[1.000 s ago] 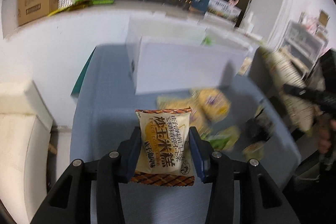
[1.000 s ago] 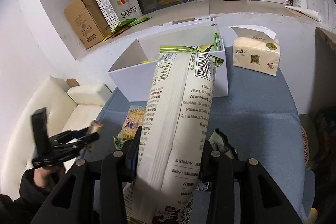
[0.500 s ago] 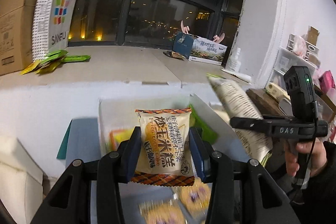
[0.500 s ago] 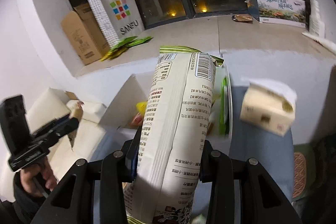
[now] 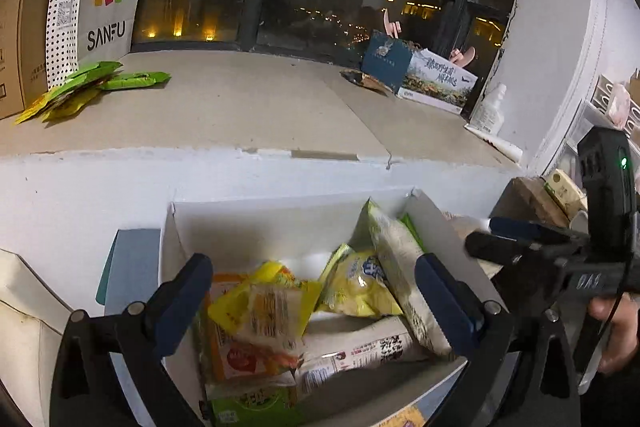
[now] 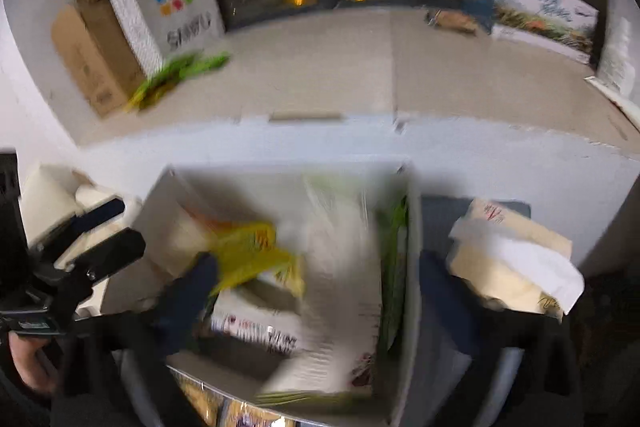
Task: Organize snacks
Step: 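Drop the white wafer roll and orange cake packet into the white box, then grasp grey chip bag with right tool while left tool grasps green pea snack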
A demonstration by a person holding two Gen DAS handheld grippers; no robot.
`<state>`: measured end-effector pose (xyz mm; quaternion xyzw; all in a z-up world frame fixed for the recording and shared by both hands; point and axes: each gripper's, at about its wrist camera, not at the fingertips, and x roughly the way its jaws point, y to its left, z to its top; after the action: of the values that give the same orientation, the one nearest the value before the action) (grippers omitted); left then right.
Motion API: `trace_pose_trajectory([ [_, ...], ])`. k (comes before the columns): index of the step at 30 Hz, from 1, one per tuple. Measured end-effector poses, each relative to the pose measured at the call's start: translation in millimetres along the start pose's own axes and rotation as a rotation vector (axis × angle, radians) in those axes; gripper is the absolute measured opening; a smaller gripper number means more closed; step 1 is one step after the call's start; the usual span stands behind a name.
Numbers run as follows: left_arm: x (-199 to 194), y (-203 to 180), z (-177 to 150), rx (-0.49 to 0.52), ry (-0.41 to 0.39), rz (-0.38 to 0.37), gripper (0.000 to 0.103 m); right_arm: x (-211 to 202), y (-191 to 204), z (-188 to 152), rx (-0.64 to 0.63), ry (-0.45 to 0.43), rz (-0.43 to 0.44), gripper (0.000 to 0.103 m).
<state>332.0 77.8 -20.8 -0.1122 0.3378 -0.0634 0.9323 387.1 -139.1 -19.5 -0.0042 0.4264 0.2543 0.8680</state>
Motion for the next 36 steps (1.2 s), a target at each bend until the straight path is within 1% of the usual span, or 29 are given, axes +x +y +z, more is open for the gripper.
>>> trace_pose_trajectory([
  [1,-1.5,-0.9,-3.1,0.014,0.0,0.014,0.103,-3.5,-3.4,-1.1,0.011,-0.015,0.008,0.103],
  [3,-4.1,-1.5,-5.3,0.028,-0.006,0.027,0.103,-8.5,-6.7,-5.3,0.008,-0.016,0.018,0.103],
  [7,-15.4,3.4,-8.5,0.002,-0.029,0.005,0.103,-17.9,-6.2,-8.1,0.014,-0.037,-0.021,0.103],
  [9,-24.3,2.6,-11.1,0.009,-0.038,0.007,0.103,-26.5,-5.8,-11.3,0.031,-0.062,0.0,0.103],
  [13,-55.2,-7.2,-22.7,0.043,-0.075,0.005,0.103,-45.6,0.3,-18.4,0.026,-0.094,0.036,0.103],
  [15,-76.3,-14.2,-32.6,0.071,-0.103,-0.01,0.103,-58.3,4.7,-28.5,0.006,-0.111,0.048,0.103],
  [17,-96.5,-22.3,-43.8,0.099,-0.131,-0.009,0.103,-70.5,8.1,-39.8,-0.008,-0.13,0.06,0.103],
  [21,-132.1,-35.7,-71.1,0.136,-0.153,-0.035,0.103,-97.1,9.7,-69.6,-0.031,-0.147,0.069,0.103],
  [24,-160.0,-45.7,-101.7,0.169,-0.165,-0.059,0.103,-120.8,7.9,-98.3,-0.062,-0.178,0.042,0.103],
  [26,-170.5,-50.9,-118.2,0.182,-0.161,-0.062,0.103,-134.5,3.0,-120.8,-0.059,-0.187,0.04,0.103],
  [28,-179.1,-56.5,-138.8,0.194,-0.136,-0.077,0.103,-144.4,-2.1,-142.9,-0.053,-0.194,0.046,0.103],
  [30,-183.4,-63.0,-157.0,0.216,-0.11,-0.078,0.103,-150.9,-7.6,-164.8,-0.04,-0.192,0.031,0.103],
  [33,-185.2,-72.4,-186.0,0.244,-0.067,-0.057,0.103,-156.5,-11.1,-201.9,-0.028,-0.162,0.038,0.103],
  [35,-185.5,-74.6,-199.9,0.242,-0.046,-0.062,0.103,-159.2,-14.5,-221.9,-0.003,-0.167,0.029,0.103],
  [36,-185.3,-74.4,-207.9,0.235,-0.03,-0.071,0.103,-158.6,-16.8,-232.2,0.014,-0.159,0.04,0.103],
])
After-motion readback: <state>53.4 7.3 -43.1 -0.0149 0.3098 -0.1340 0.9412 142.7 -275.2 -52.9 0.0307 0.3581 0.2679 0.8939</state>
